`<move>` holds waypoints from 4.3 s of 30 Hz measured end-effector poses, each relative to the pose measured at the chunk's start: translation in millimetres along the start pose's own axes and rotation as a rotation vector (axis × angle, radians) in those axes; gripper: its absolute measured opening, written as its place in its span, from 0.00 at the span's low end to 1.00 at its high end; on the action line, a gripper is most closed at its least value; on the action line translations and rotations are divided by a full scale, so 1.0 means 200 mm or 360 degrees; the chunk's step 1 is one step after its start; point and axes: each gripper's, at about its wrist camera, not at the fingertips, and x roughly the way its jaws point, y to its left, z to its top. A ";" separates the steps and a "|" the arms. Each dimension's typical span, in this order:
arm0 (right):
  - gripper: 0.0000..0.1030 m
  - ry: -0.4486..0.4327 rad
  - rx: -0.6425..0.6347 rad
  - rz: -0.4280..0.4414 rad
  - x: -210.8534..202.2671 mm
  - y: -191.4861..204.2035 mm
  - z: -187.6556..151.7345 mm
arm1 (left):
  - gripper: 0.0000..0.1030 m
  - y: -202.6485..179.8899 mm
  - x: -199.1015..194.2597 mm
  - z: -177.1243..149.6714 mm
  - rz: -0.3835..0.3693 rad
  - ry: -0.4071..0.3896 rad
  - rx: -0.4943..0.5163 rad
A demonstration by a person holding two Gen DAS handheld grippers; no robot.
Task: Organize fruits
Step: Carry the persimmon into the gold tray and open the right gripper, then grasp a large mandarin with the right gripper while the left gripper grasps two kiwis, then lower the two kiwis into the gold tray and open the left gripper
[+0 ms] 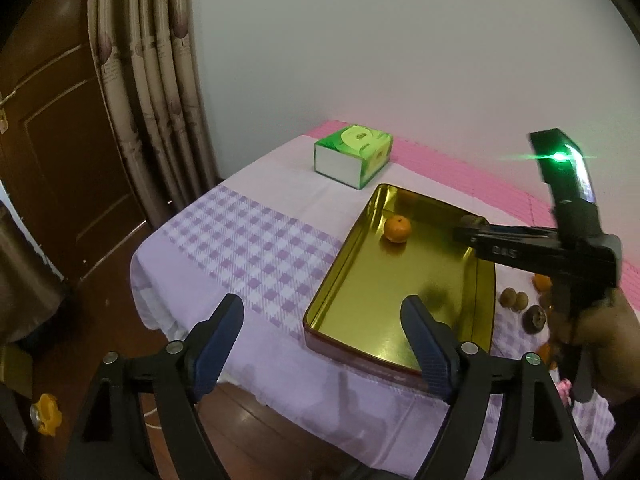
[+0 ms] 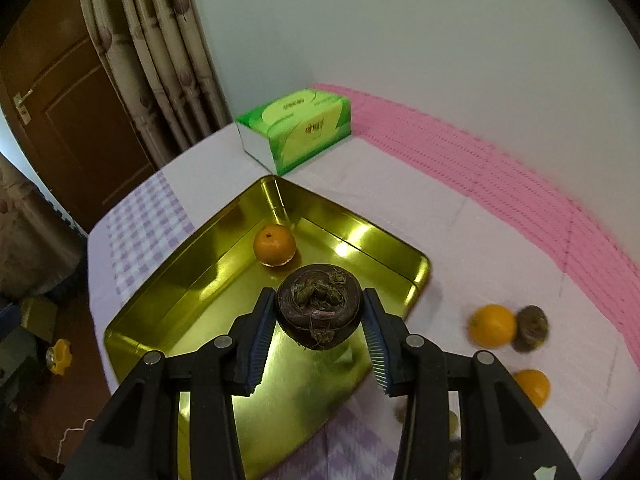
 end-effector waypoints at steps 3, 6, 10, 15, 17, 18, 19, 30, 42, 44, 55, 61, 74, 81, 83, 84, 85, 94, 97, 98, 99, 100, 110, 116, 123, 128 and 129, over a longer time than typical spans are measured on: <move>0.38 0.0027 0.0000 0.0002 0.07 0.01 0.02 | 0.80 0.00 0.02 0.00 0.0027 0.0021 0.0015; 0.38 0.0052 0.0001 -0.0007 0.12 0.02 0.04 | 0.81 0.00 0.04 0.00 0.0024 0.0042 0.0016; 0.39 0.0074 0.0003 -0.0014 0.19 0.03 0.07 | 0.82 0.01 0.06 0.00 0.0020 0.0064 0.0001; 0.39 0.0097 0.0012 -0.0043 0.24 0.03 0.10 | 0.84 0.02 0.06 0.00 0.0024 0.0074 0.0001; 0.39 0.0100 0.0024 -0.0045 0.26 0.04 0.11 | 0.85 0.02 0.07 0.00 0.0023 0.0085 0.0006; 0.39 0.0102 0.0027 -0.0047 0.27 0.04 0.11 | 0.85 0.02 0.07 0.00 0.0024 0.0091 0.0006; 0.40 0.0101 0.0028 -0.0051 0.27 0.04 0.11 | 0.85 0.02 0.08 0.00 0.0023 0.0096 0.0005; 0.43 -0.0099 0.0084 0.0006 0.09 0.04 0.10 | 0.86 -0.01 0.09 0.00 0.0025 0.0109 0.0033; 0.58 -0.0299 0.0267 -0.0153 -0.56 -0.28 -0.61 | 0.86 -0.08 0.04 -0.03 0.0034 0.0048 0.0135; 0.58 -0.0251 0.0313 -0.0201 -0.59 -0.34 -0.74 | 0.86 -0.11 0.03 -0.04 0.0046 0.0034 0.0170; 0.58 -0.0171 0.0342 -0.0170 -0.49 -0.44 -0.95 | 0.86 -0.26 -0.03 -0.09 0.0036 -0.0049 0.0337; 0.57 -0.0119 0.0229 -0.0137 -0.37 -0.38 -0.90 | 0.86 -0.32 -0.02 -0.10 -0.0104 -0.0049 0.0419; 0.36 -0.0120 0.0322 -0.0372 -0.58 -0.76 -1.05 | 0.86 -0.80 0.00 0.00 -0.0932 0.0126 0.1024; 0.36 -0.0125 0.0485 -0.0506 -0.65 -1.02 -1.22 | 0.86 -1.08 0.25 0.02 -0.1148 0.0318 0.1518; 0.37 -0.0160 0.0513 -0.0500 -0.65 -1.03 -1.25 | 0.86 -1.13 0.32 0.05 -0.1192 0.0415 0.1605; 0.37 -0.0166 0.0526 -0.0499 -0.64 -1.03 -1.25 | 0.86 -1.15 0.36 0.06 -0.1208 0.0466 0.1643; 0.37 -0.0176 0.0537 -0.0497 -0.64 -1.03 -1.25 | 0.86 -1.19 0.41 0.08 -0.1197 0.0491 0.1689; 0.37 -0.0180 0.0574 -0.0496 -0.63 -1.03 -1.25 | 0.74 -1.31 0.71 0.07 -0.1196 0.0720 0.1965; 0.37 -0.0173 0.0565 -0.0506 -0.63 -1.02 -1.25 | 0.62 -1.32 0.81 0.05 -0.1281 0.0844 0.1998; 0.37 -0.0172 0.0563 -0.0510 -0.63 -1.02 -1.25 | 0.54 -1.32 0.82 0.04 -0.1287 0.0860 0.2010; 0.37 -0.0172 0.0565 -0.0510 -0.63 -1.02 -1.24 | 0.54 -1.33 0.85 0.04 -0.1263 0.0855 0.2027; 0.38 -0.0173 0.0572 -0.0507 -0.63 -1.02 -1.25 | 0.54 -1.33 0.86 0.04 -0.1254 0.0817 0.2044; 0.39 -0.0177 0.0603 -0.0515 -0.62 -1.02 -1.24 | 0.25 -1.28 0.88 0.06 -0.1194 0.0668 0.2084; 0.39 -0.0179 0.0612 -0.0518 -0.61 -1.03 -1.23 | 0.25 -1.25 0.78 0.01 -0.1074 0.0601 0.2082; 0.39 -0.0180 0.0614 -0.0516 -0.61 -1.03 -1.24 | 0.25 -1.15 0.51 0.16 -0.0989 0.0375 0.1715; 0.39 -0.0184 0.0620 -0.0513 -0.61 -1.03 -1.24 | 0.25 -1.02 0.27 0.14 -0.0980 0.0289 0.1407; 0.39 -0.0185 0.0621 -0.0512 -0.61 -1.03 -1.24 | 0.25 -1.02 0.24 0.13 -0.0998 0.0299 0.1354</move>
